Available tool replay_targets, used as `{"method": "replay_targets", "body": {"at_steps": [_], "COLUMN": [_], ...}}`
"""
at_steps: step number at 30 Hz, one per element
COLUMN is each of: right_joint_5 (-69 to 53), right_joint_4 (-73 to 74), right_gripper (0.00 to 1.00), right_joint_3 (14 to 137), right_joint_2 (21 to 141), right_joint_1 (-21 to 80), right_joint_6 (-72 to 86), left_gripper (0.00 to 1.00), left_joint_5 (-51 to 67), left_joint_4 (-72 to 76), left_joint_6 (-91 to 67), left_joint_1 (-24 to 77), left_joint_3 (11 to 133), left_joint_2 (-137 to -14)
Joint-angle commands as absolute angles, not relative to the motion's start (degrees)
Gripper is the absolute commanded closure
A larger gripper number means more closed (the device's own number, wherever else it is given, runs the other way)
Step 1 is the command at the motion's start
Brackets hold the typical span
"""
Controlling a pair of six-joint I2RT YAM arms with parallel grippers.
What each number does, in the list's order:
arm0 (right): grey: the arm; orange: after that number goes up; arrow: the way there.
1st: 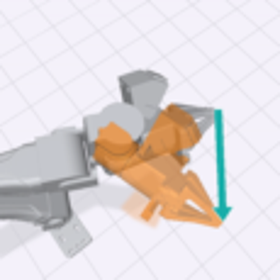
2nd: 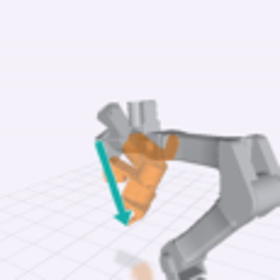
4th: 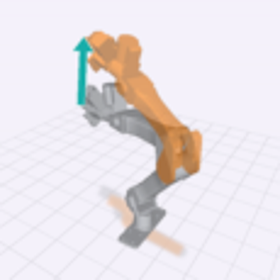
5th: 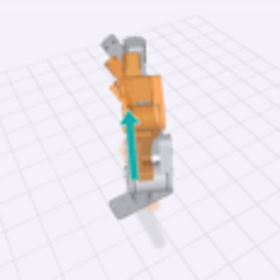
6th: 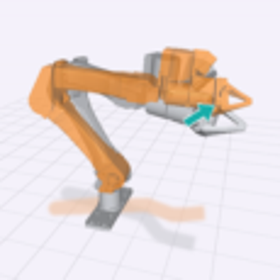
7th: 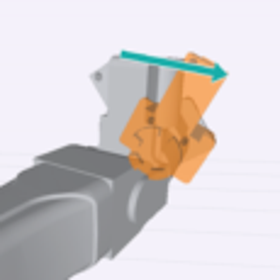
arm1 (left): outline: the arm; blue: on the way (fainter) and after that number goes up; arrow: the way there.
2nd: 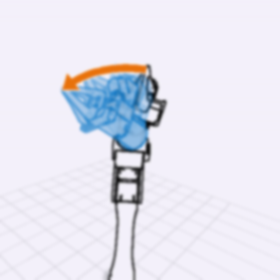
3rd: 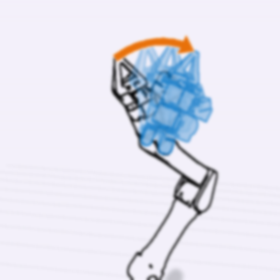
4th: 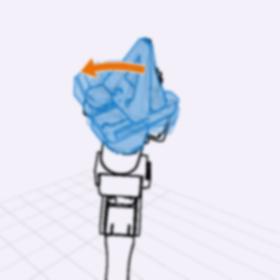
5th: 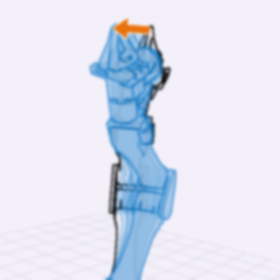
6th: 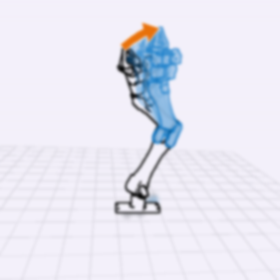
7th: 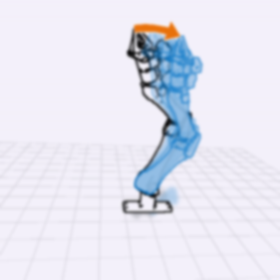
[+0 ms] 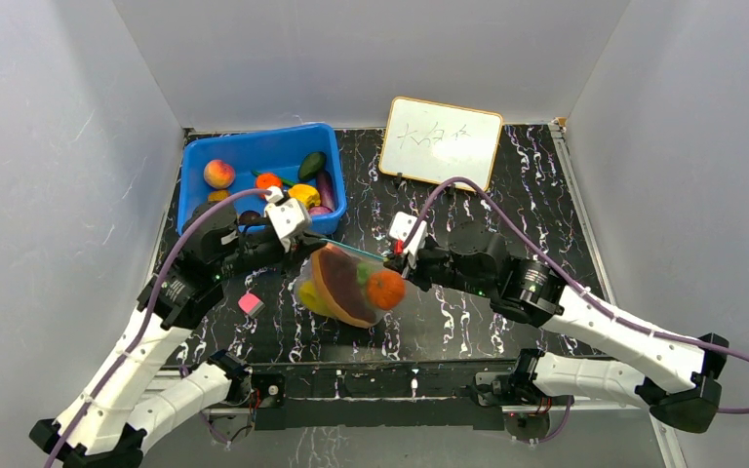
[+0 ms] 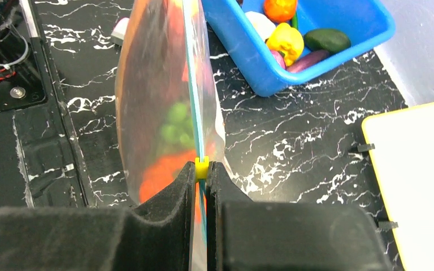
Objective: Place the food in the zip-top bag and seal the zipper
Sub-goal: Zip the zipper food storage bag at the center of the board, then place the zipper food storage bag at the center of the board.
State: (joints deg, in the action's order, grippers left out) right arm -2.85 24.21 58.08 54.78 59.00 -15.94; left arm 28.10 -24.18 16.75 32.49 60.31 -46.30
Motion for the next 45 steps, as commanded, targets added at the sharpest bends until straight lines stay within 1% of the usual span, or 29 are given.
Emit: {"method": "replay_targets", "body": {"at_steps": [1,5,7,13,19,23,26,28,31,34,37,40,42,45], "right_joint_5": [5.1,12.0,14.6,23.3,26.6,29.3,24.6,23.9,24.4,22.5,24.8,28.7,32.8,40.3], "right_joint_4": [36.0,42.9,46.1,54.5,55.9,56.6,56.6,56.5,54.9,49.7,46.5,42.6,40.8,38.8], "right_gripper": [1.00,1.00,1.00,1.00,1.00,1.00,1.00,1.00,1.00,1.00,1.00,1.00,1.00,1.00], "right_joint_3": [60.8,63.8,64.4,68.1,71.1,71.3,72.1,72.8,74.0,70.6,65.0,60.5,58.2,55.0], "right_joint_2": [52.1,52.9,52.8,53.0,53.7,53.1,51.1,49.2,46.3,42.9,40.2,39.5,40.6,43.8], "right_joint_1": [58.6,58.6,58.5,58.5,58.5,58.5,58.5,58.5,58.5,58.5,58.5,58.5,58.5,58.5], "right_joint_6": [-13.3,-11.8,-11.2,-7.9,-2.6,2.9,5.9,10.0,18.3,24.3,28.1,25.7,23.1,18.1], "left_gripper": [1.00,1.00,1.00,1.00,1.00,1.00,1.00,1.00,1.00,1.00,1.00,1.00,0.90,0.72], "left_joint_5": [14.1,4.6,1.7,-2.2,-0.7,4.2,13.0,19.0,23.4,29.8,35.7,36.9,34.6,32.9], "left_joint_4": [-20.7,-20.3,-20.0,-22.0,-20.1,-20.2,-19.0,-19.4,-21.9,-21.2,-14.0,-8.8,-8.5,-12.3], "left_joint_6": [13.9,12.9,12.5,12.6,10.4,9.6,10.7,10.8,7.8,2.7,-2.9,-5.1,-5.1,-2.2], "left_joint_1": [31.5,31.5,31.5,31.5,31.5,31.6,31.5,31.5,31.6,31.5,31.5,31.5,31.6,31.6], "left_joint_3": [61.8,60.3,60.0,62.9,59.4,58.6,58.2,58.9,60.4,57.5,51.9,48.5,49.4,54.7], "left_joint_2": [-43.1,-40.8,-39.8,-40.3,-40.6,-40.9,-40.5,-41.2,-43.5,-44.8,-44.3,-44.9,-47.1,-52.2]}}
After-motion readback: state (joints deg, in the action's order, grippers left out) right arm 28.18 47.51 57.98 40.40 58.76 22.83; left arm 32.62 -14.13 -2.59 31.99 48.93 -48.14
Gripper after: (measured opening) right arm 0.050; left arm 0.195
